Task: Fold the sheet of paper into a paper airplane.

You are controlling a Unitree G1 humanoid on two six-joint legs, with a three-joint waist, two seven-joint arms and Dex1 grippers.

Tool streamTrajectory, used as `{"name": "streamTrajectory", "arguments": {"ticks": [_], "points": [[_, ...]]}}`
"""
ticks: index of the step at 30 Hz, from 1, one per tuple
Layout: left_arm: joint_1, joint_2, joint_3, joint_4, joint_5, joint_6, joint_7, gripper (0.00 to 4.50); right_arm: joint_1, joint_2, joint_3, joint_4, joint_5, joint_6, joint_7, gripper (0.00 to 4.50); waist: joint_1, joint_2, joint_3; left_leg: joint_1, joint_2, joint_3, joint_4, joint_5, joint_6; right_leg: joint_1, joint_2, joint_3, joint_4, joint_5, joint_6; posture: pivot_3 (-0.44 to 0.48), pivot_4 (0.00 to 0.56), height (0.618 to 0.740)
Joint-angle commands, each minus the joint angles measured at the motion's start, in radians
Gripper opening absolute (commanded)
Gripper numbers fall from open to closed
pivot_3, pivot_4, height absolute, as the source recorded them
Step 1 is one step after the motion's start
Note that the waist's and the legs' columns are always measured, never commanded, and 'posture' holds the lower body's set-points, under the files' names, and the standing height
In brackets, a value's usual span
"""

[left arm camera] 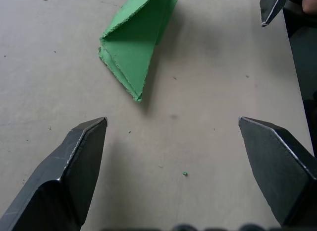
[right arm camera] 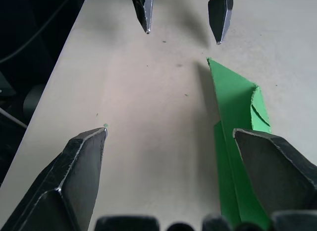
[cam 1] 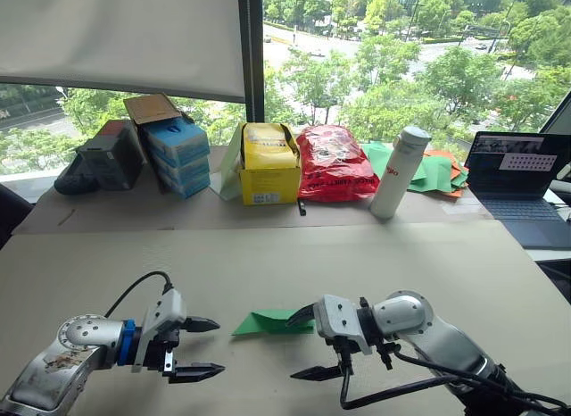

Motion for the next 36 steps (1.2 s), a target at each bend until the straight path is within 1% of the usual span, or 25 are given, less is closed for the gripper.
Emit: {"name": "streamTrajectory", "arguments": {"ticks": [1,7,11,16,25,29,33,36], "points": [[0.001,-0.005,0.001,0.006,0.012,-0.048,-0.018,4.49,0.021,-0.005,0.025,-0.045,-0.021,-0.04,0.009,4.5,0.0,0.0,0.0,0.0,0.0,0.0,0.0,0.0,0.0,0.0,0.0,0.0,0.0,0.0,0.0,0.0,0.15,0.74],[0.001,-0.004,0.001,-0.01,0.004,-0.044,-0.018,4.49,0.005,0.047,0.02,0.068,-0.111,-0.078,-0.084,4.5,-0.003,0.0,0.0,0.0,0.0,0.001,0.0,0.001,-0.001,0.0,0.0,0.0,0.001,0.0,0.0,0.0,0.15,0.74],[-0.004,0.005,0.01,-0.035,-0.012,-0.022,-0.015,4.49,-0.012,0.07,-0.021,0.067,-0.085,-0.064,-0.101,4.5,-0.002,0.0,0.0,0.0,0.0,0.001,0.0,0.004,-0.006,0.0,0.002,0.0,0.001,0.0,0.0,0.0,0.15,0.74],[-0.014,0.004,0.008,-0.059,-0.019,0.003,-0.003,4.49,-0.042,0.1,-0.033,0.088,-0.084,-0.061,-0.111,4.5,-0.002,0.0,0.0,0.0,0.0,0.001,0.0,0.003,-0.006,0.0,0.002,0.0,0.001,0.0,0.0,0.0,0.15,0.74],[-0.012,-0.02,-0.004,-0.082,-0.012,0.013,0.024,4.49,-0.159,0.204,-0.001,0.252,-0.148,-0.068,-0.141,4.5,-0.006,0.0,0.0,0.0,0.0,0.001,0.0,0.004,-0.006,0.0,0.004,0.001,0.002,0.0,0.0,0.0,0.15,0.74],[-0.022,-0.023,-0.004,-0.088,-0.022,0.03,0.034,4.49,-0.235,0.244,0.007,0.316,-0.143,-0.028,-0.118,4.5,-0.012,0.0,0.0,0.0,0.0,0.001,0.0,0.004,-0.007,-0.001,0.004,0.001,0.003,0.0,0.0,0.0,0.15,0.74],[-0.04,-0.02,-0.003,-0.106,-0.035,0.06,0.042,4.49,-0.274,0.26,0.02,0.353,-0.14,0.011,-0.092,4.5,-0.011,0.0,0.0,0.0,0.0,0.001,0.0,0.004,-0.007,0.0,0.004,0.0,0.003,0.0,0.0,0.0,0.15,0.74],[-0.057,-0.018,0.001,-0.129,-0.047,0.096,0.057,4.49,-0.313,0.292,0.0,0.389,-0.126,0.054,-0.095,4.5,-0.015,0.0,0.0,0.0,0.0,0.001,0.0,0.004,-0.007,0.0,0.004,0.001,0.003,0.0,0.0,0.0,0.15,0.74]]}}
